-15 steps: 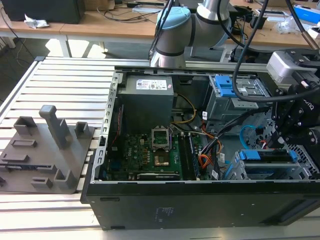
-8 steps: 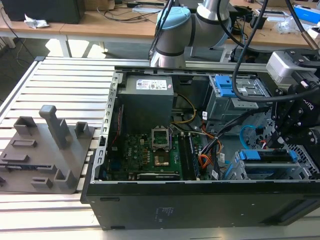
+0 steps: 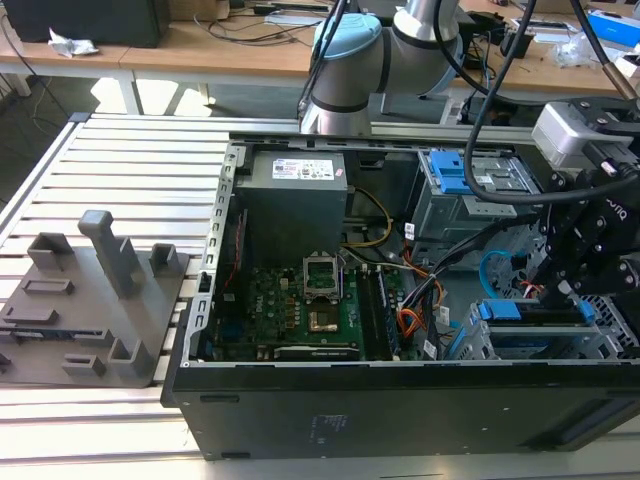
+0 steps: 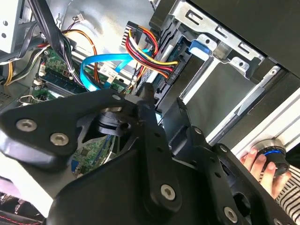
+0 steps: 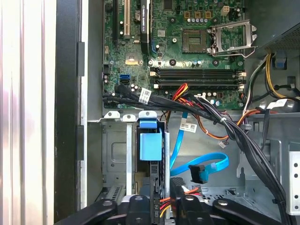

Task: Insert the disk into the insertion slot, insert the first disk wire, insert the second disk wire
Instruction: 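Insert the second disk wire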

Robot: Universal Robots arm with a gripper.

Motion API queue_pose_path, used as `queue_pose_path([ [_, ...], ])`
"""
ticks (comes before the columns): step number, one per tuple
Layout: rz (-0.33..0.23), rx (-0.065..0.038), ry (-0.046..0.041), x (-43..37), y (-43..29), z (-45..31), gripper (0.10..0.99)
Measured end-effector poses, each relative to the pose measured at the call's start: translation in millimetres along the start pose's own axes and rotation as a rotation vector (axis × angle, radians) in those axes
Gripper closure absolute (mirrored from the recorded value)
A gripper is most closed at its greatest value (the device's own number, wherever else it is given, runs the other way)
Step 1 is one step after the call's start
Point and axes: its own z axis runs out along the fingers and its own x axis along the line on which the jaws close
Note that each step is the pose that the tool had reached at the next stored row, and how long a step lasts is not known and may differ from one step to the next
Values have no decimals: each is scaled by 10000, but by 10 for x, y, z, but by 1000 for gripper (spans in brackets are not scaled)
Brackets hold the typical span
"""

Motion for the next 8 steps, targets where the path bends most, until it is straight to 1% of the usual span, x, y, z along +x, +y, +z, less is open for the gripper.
queue_pose_path([
  [1, 0, 0, 0, 0, 0, 0, 725],
  [6, -8, 0, 1, -1, 1, 0, 725],
  [8, -106, 2, 4, -1, 1, -1, 725],
])
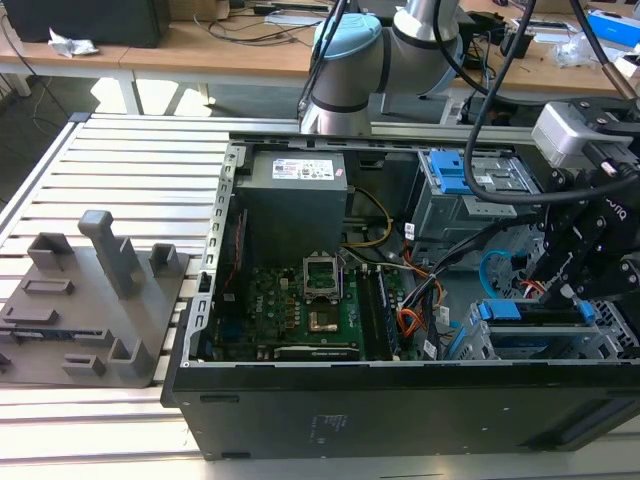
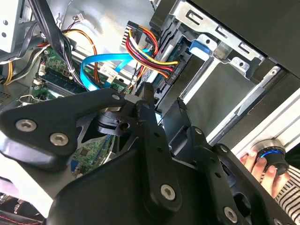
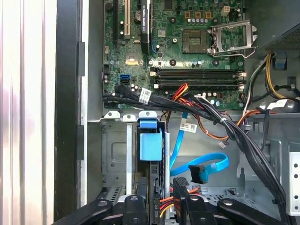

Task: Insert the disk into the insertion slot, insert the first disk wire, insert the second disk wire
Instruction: 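Insert the second disk wire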

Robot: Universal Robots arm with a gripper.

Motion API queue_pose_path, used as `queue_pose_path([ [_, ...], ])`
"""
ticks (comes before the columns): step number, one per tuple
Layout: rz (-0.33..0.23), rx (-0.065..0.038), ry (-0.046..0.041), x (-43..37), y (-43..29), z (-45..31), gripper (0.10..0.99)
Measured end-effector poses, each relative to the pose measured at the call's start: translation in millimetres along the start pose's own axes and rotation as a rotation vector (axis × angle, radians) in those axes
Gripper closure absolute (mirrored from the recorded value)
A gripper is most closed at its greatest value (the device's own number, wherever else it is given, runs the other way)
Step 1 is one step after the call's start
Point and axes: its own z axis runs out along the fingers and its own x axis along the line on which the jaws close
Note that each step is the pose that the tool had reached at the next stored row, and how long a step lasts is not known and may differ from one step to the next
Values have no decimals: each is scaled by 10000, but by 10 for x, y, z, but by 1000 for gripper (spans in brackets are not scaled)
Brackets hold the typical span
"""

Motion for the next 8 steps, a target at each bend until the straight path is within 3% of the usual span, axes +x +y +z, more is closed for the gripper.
queue_pose_path([
  [2, -198, 2, 9, -1, 0, -8, 725],
  [5, -916, 8, 45, 0, 1, -16, 725],
  [8, -1024, 10, 43, 1, 7, -160, 725],
])
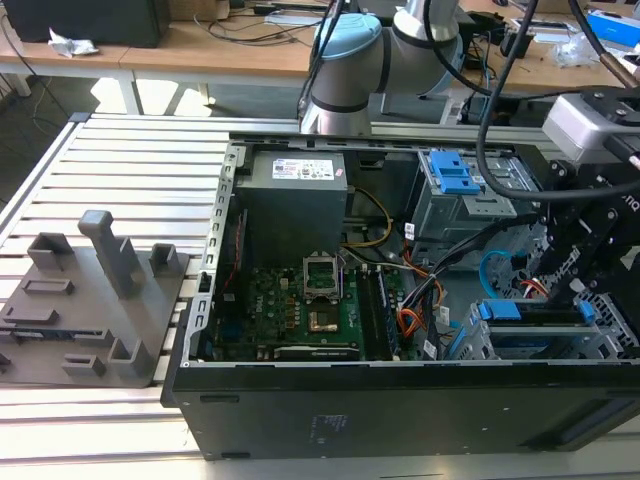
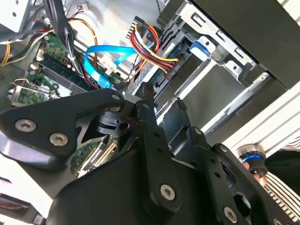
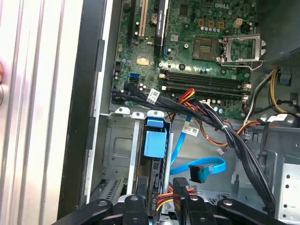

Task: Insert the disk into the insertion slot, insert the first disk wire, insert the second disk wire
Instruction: 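Insert the second disk wire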

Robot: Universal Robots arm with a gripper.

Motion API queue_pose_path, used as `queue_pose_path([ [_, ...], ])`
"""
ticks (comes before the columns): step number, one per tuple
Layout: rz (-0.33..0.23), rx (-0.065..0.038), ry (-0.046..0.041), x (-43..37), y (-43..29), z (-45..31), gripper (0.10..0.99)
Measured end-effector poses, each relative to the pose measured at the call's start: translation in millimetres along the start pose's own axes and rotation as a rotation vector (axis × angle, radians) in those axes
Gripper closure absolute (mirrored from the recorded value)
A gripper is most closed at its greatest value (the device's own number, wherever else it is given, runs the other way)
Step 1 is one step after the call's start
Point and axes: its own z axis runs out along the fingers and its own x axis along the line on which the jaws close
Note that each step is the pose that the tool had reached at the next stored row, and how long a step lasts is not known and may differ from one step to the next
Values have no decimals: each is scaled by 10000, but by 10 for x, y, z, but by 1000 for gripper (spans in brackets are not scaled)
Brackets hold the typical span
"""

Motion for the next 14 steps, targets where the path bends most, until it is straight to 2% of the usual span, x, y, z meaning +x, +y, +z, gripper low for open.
queue_pose_path([
  [3, -29, 0, 1, -21, 1, -45, 725],
  [4, -43, 1, 1, -69, -3, -49, 725],
  [5, -68, 1, 1, -188, -8, -51, 725],
  [12, -74, 1, 1, -223, 198, -40, 725],
  [14, -79, 3, -9, -233, 296, -30, 725],
])
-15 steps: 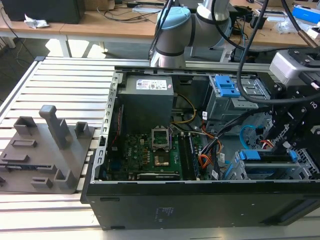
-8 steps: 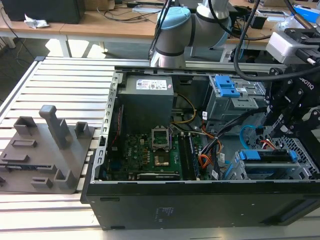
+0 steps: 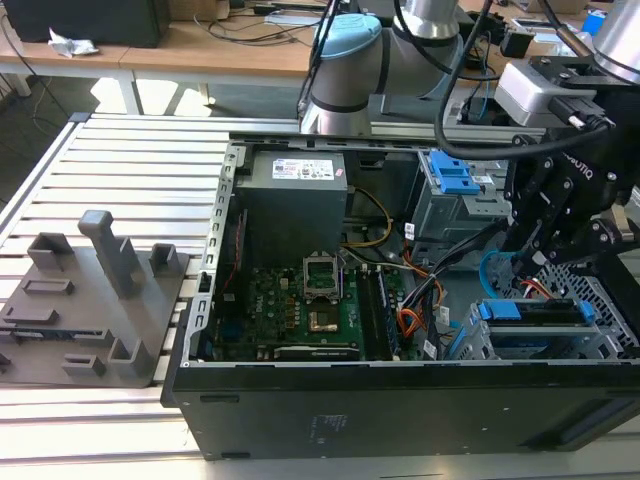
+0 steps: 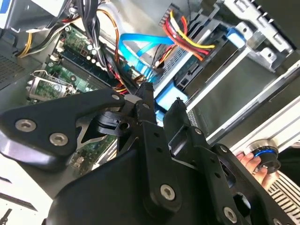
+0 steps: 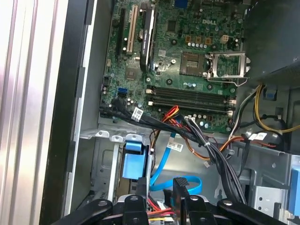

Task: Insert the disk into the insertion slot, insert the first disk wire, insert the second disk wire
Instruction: 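Insert the second disk wire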

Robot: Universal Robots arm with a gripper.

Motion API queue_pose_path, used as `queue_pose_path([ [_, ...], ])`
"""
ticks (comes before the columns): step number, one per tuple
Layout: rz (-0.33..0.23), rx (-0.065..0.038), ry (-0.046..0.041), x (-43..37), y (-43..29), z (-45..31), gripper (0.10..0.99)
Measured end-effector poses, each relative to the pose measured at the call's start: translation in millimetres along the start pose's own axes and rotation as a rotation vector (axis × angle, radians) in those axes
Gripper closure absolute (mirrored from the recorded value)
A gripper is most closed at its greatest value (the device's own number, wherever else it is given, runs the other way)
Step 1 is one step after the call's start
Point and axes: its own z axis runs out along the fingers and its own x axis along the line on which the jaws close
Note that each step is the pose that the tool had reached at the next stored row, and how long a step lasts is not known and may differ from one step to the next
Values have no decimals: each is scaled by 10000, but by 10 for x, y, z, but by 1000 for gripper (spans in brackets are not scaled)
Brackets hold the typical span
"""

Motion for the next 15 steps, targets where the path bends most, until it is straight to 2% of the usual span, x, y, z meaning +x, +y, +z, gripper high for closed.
queue_pose_path([
  [3, -112, 2, 0, -5, 48, 20, 725],
  [6, -432, 6, 13, -22, 45, 28, 725],
  [9, -509, 7, 20, -74, 8, 31, 725],
  [15, -551, 3, 50, -79, -79, 68, 725],
])
